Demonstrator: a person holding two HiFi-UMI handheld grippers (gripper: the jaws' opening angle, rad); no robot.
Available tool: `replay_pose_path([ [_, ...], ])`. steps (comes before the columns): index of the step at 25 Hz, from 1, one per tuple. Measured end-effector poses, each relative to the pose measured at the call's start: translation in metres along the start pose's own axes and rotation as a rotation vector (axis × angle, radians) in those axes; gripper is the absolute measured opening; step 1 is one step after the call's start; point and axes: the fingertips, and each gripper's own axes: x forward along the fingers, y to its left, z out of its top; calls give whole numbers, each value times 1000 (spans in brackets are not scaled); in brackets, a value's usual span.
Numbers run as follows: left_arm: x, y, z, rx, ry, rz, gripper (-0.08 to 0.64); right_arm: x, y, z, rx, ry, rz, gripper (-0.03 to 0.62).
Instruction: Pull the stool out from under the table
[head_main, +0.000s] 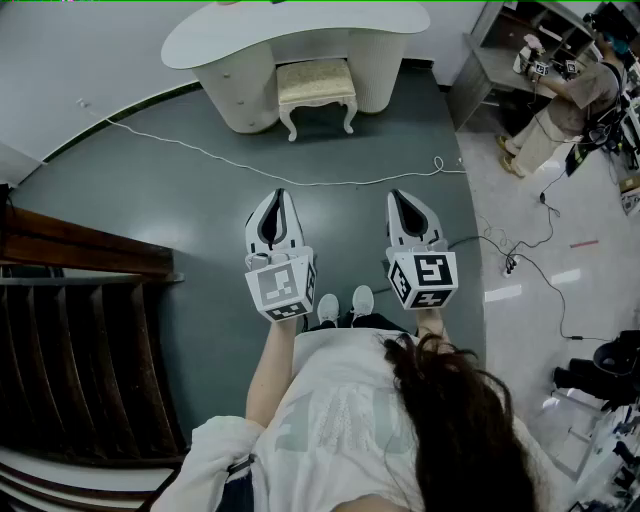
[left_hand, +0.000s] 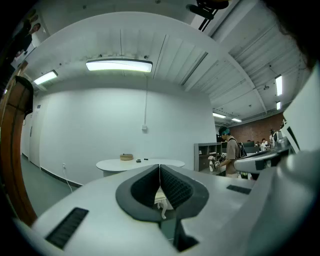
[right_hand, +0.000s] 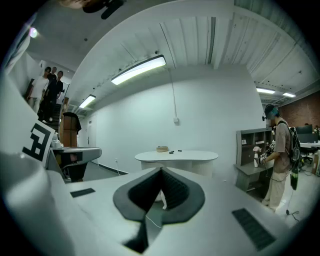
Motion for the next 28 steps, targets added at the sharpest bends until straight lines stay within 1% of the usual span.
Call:
replay_pose_path([
  [7,2,-13,2,4,-8,18,28,-7,-22,3,-11,-8,-16,29],
  [16,14,-29,-6,7,20,28,28,-7,-40,-5,25,-9,13,31],
  [18,18,-32,-8,12,20,40,28,-6,-47,-10,22,-3,19,31],
  [22,18,-41,-15,28,13,74,28,-6,-59,-15,50,-16,47,31],
  [25,20,-43,-19,20,23,98,28,5,-63,-8,59,-25,77,31],
  [28,24,-40,-16,22,32,127,28,16,-67,-4,60,-23,104,31],
])
